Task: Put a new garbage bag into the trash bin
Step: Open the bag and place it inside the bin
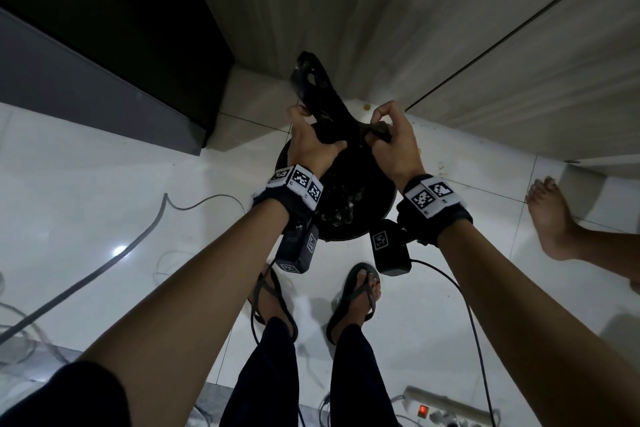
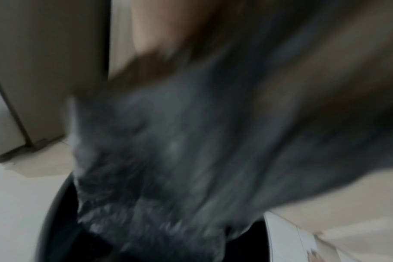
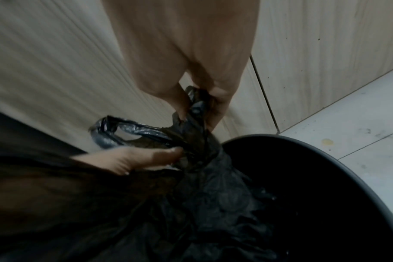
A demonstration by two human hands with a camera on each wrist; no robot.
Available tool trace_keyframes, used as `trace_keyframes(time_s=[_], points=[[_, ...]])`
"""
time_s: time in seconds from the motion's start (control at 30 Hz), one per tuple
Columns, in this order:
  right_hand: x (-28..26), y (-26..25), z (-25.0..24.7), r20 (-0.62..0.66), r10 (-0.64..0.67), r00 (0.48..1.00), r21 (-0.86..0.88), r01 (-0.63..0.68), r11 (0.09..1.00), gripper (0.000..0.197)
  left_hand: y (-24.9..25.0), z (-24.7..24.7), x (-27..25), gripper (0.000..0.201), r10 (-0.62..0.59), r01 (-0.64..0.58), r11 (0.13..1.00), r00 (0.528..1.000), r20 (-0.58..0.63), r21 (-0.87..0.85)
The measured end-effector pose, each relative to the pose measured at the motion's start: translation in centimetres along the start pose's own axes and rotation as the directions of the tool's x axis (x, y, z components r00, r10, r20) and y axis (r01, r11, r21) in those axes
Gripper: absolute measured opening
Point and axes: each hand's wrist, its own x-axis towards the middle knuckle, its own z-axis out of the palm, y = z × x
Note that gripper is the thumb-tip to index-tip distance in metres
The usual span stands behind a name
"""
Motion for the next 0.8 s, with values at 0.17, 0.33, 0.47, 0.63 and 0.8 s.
trace_keyframes(time_s=[0.17, 0.33, 0.47, 0.63, 0.8], points=[[0.9, -1.3, -1.6, 0.006, -0.029, 1.0, -0.009, 0.03, 1.0, 0.041, 1.8, 0.7, 0.1, 0.094, -0.063, 0.062, 0.998, 0.997, 0.04, 0.027], [0.9, -1.2, -2.9, 0.056, -0.074, 0.996, -0.249, 0.086, 0.965, 0.052, 3.3, 1.8, -0.8, 0.059, -0.016, 0.021, 0.999, 0.991, -0.136, 0.035], [0.6, -1.5, -3.8, 0.025, -0.066, 0.997, -0.39, 0.071, 0.918, 0.047, 2.9, 1.4, -0.6, 0.029, 0.12, -0.124, 0.992, 0.966, -0.228, -0.003], [2.5, -1.8, -3.8, 0.007, 0.007, 1.0, -0.334, -0.004, 0.942, 0.041, 2.6, 1.1, -0.5, 0.042, 0.288, -0.28, 0.958, 0.931, -0.225, 0.067], [4.4, -0.4, -2.2, 0.005, -0.055, 0.998, -0.448, 0.052, 0.893, 0.051, 2.4, 1.2, 0.3, 0.052, 0.266, -0.245, 0.958, 0.954, -0.14, 0.151]])
